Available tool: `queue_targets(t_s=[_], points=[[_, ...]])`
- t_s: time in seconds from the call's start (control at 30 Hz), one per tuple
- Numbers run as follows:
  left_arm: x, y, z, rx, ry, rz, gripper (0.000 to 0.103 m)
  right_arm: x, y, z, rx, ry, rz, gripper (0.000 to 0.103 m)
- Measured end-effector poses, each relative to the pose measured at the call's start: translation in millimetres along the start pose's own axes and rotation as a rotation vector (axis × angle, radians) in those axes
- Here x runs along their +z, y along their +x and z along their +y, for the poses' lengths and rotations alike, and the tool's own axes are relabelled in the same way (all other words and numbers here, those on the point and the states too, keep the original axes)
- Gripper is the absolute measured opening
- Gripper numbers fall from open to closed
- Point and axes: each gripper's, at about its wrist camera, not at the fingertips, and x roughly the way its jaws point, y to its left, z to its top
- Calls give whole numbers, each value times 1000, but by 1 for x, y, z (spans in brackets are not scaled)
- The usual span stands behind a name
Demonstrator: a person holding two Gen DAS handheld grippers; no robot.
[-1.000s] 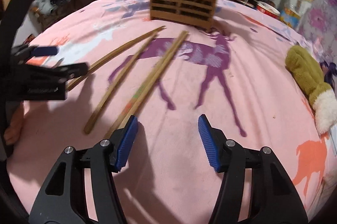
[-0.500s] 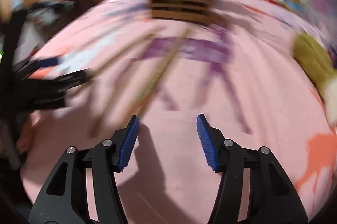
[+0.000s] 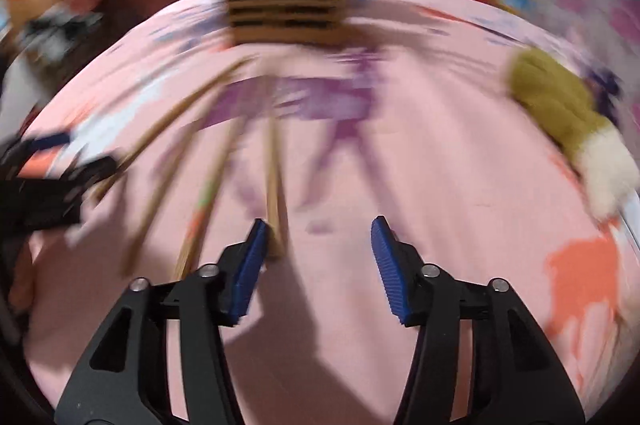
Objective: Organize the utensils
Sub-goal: 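Grasp a bamboo chopstick with the left tool while the right tool grasps another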
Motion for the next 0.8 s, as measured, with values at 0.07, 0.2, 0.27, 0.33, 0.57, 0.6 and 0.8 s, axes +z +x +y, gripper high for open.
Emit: queue_targets(t_s=[0.07, 0.2, 0.27, 0.33, 0.57, 0.6, 0.8], points=[[-2, 0, -5, 11, 26, 2, 97, 1, -1, -6, 67, 33, 1, 48], [-7, -3, -18, 53, 95, -19, 97, -1, 3, 14, 53, -50, 8, 48], [-11, -7, -23, 37, 128, -26, 97, -1, 4, 17, 33, -66, 1, 48], [-17, -12, -28, 17, 162, -35, 97, -1, 1, 14, 44, -59, 0, 31], [-23, -17, -26, -159, 146, -21, 42, -2, 1, 11, 76, -48, 1, 9], [-23, -17, -27, -167, 144, -21, 39, -2, 1, 12, 75, -49, 1, 9], [-24, -17, -31, -182, 146, -26, 21, -3, 2, 17, 58, -65, -4, 10]])
